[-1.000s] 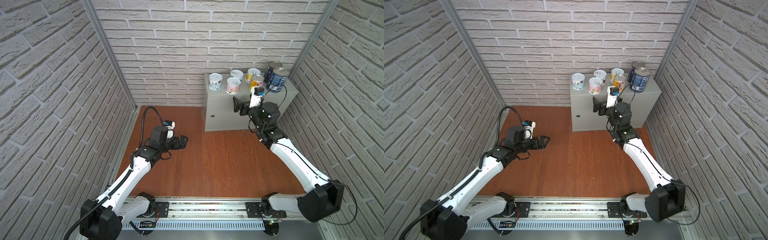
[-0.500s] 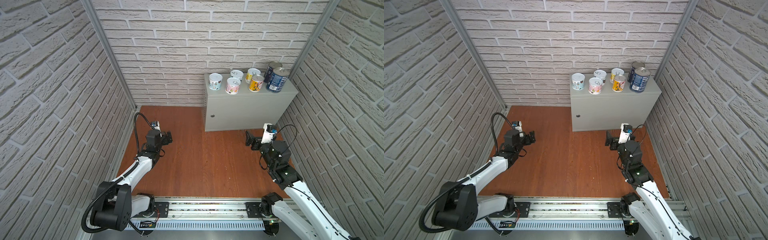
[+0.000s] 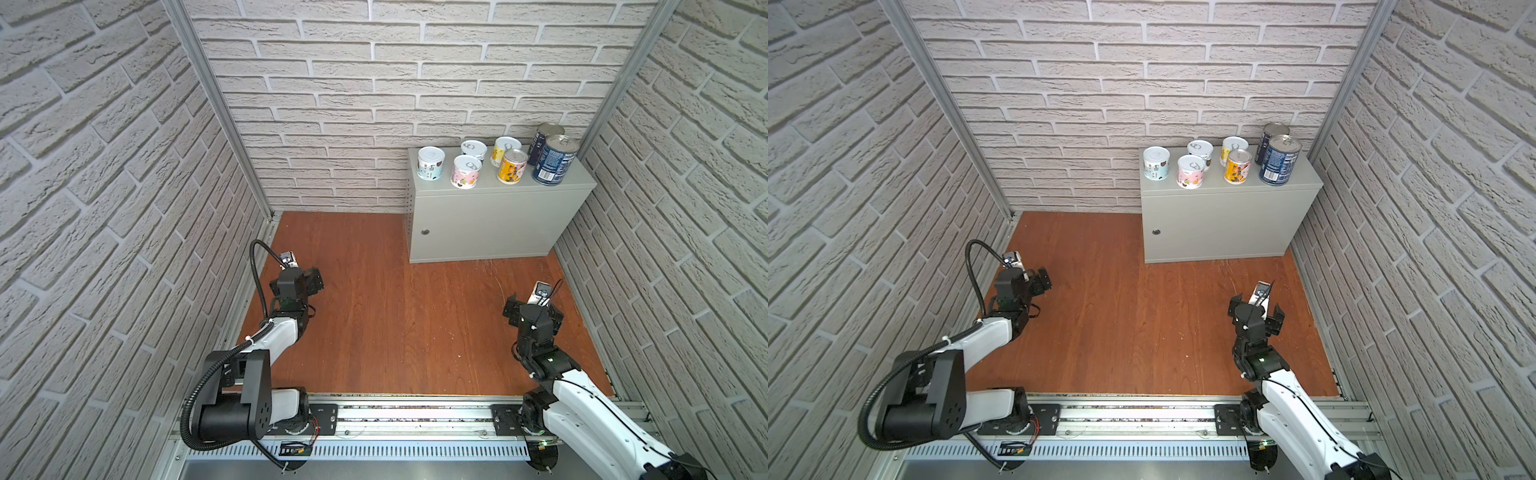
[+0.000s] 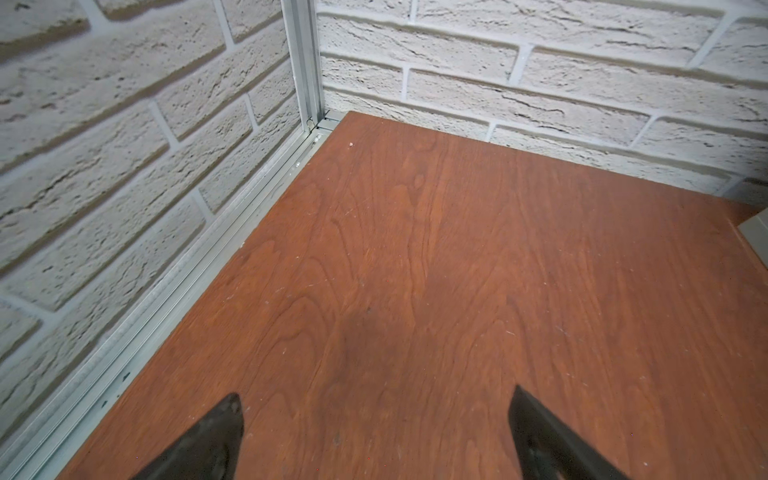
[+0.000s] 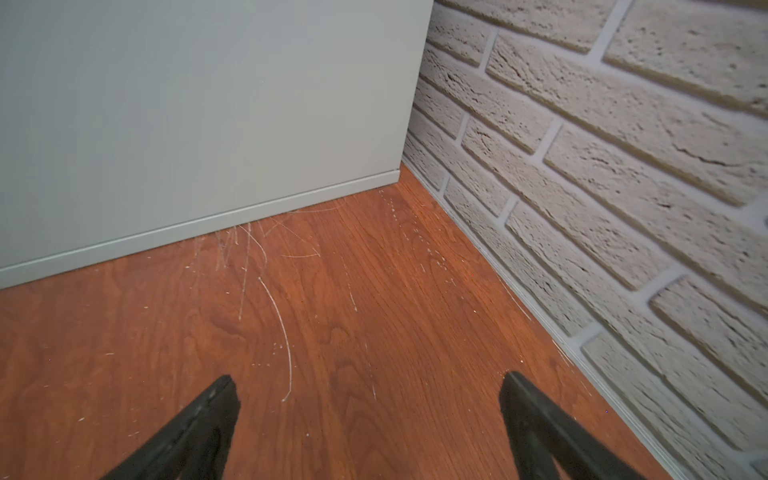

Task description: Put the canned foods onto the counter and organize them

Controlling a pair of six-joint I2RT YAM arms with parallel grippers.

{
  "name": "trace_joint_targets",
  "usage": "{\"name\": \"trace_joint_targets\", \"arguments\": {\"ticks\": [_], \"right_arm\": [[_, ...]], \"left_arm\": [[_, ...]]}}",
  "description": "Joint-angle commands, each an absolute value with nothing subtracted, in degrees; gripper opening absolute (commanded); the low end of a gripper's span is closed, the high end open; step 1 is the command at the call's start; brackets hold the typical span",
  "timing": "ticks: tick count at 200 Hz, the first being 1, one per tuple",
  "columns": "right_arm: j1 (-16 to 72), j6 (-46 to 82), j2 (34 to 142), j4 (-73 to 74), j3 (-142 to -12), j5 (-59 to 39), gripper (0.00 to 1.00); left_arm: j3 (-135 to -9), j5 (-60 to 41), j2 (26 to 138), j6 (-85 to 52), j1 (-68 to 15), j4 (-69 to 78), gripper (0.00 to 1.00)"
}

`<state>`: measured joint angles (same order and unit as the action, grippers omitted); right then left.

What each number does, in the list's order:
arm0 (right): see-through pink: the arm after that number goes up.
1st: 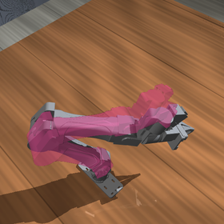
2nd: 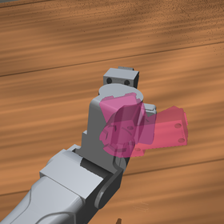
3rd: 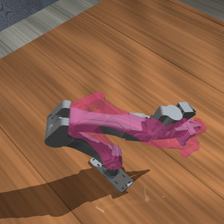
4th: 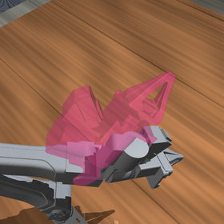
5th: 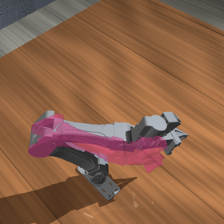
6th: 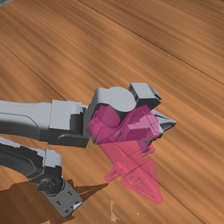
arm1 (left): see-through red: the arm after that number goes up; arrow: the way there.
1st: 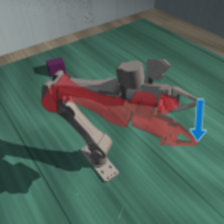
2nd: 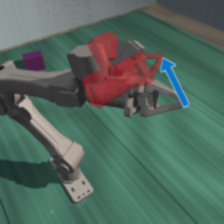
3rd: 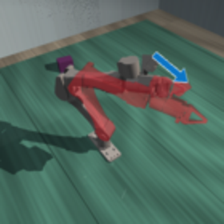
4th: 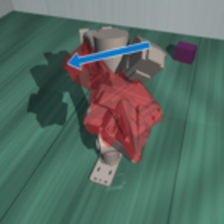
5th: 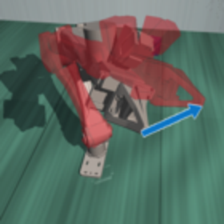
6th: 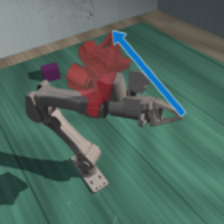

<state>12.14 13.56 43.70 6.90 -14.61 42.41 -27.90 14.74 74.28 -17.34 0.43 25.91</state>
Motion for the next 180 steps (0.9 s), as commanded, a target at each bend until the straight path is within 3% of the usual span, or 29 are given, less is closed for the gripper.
{"name": "trace_joint_targets", "arguments": {"ticks": [1, 64, 116, 140, 180], "right_arm": [[10.9, 13.0, 47.9, 16.9, -15.5, 44.4, 0.99], [3.2, 18.0, 65.0, 26.4, -19.2, 37.6, 1.00], [2.3, 15.5, 75.9, 28.0, -24.9, 32.9, 1.00], [1.5, 15.7, 77.7, 29.3, -25.2, 31.9, 0.99], [1.5, 13.7, 79.1, 27.6, -27.2, 28.1, 0.99]], "left_arm": [[-27.1, 15.3, 74.0, -15.5, 1.2, 32.0, 0.99], [-22.1, 18.7, 71.2, -13.1, 1.3, 38.4, 0.98], [-20.1, 17.5, 69.5, -11.0, 1.2, 38.9, 0.98], [-19.4, 20.1, 76.2, -10.8, 1.3, 43.6, 0.98], [-27.0, 17.8, 82.5, -9.0, 1.3, 35.8, 0.98]]}}
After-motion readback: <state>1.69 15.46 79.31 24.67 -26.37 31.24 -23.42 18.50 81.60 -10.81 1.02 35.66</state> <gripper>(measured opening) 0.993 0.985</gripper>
